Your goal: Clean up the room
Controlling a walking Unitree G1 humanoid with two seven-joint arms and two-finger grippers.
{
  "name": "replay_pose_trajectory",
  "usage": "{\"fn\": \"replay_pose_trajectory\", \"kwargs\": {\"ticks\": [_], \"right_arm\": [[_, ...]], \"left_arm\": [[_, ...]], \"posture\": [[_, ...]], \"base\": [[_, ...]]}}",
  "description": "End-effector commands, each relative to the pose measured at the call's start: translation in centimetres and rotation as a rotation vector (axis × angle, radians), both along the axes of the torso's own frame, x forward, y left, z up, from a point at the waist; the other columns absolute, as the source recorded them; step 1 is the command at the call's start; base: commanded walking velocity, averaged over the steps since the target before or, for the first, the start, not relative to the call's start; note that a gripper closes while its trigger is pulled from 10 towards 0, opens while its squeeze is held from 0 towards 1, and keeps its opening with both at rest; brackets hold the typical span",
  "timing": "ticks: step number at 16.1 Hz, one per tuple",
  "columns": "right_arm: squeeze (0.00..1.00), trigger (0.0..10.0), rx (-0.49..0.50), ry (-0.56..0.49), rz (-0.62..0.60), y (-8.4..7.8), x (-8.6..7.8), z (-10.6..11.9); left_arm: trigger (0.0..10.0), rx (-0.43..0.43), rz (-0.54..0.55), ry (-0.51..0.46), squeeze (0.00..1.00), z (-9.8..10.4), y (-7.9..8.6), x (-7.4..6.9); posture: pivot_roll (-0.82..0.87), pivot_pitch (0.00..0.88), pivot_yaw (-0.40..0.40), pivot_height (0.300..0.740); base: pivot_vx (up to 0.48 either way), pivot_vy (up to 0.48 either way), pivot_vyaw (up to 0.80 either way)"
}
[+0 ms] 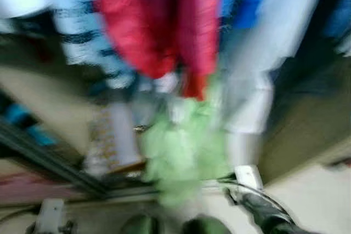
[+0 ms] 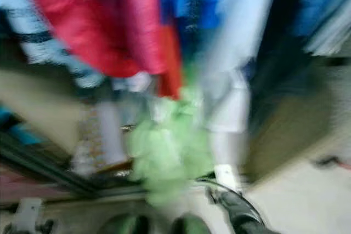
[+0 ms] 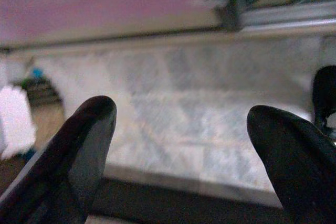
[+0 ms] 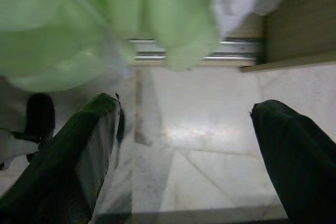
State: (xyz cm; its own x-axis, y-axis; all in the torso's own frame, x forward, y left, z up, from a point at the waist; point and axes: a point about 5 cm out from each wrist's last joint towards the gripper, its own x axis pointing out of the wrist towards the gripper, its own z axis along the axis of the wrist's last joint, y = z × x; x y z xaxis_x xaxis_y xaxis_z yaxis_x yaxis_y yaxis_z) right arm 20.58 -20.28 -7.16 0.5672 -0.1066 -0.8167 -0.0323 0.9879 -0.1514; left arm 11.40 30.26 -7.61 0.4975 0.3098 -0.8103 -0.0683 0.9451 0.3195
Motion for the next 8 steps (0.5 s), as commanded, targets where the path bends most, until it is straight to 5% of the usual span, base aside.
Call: {"fn": "replay_pose_trajectory", "kwargs": {"ticks": [1,8], "right_arm": [[0.0,10.0,0.006,0.013,0.006,0.21,-0.29,-0.2],[0.0,10.0,-0.005,-0.007,0.001,0.14,-0.14,-0.09]], "left_arm": [[10.0,0.004,-0.001,0.012,0.0,-0.03,0.15,-0.28],[10.0,0.005,0.08,-0.043,0.0,0.05,0.2,-0.29]], "posture": [[-0.01,0.099,-0.006,0.74],[-0.01,0.086,-0.006,0.74]], "base": [[0.0,0.0,0.0],[0.0,0.0,0.0]]}}
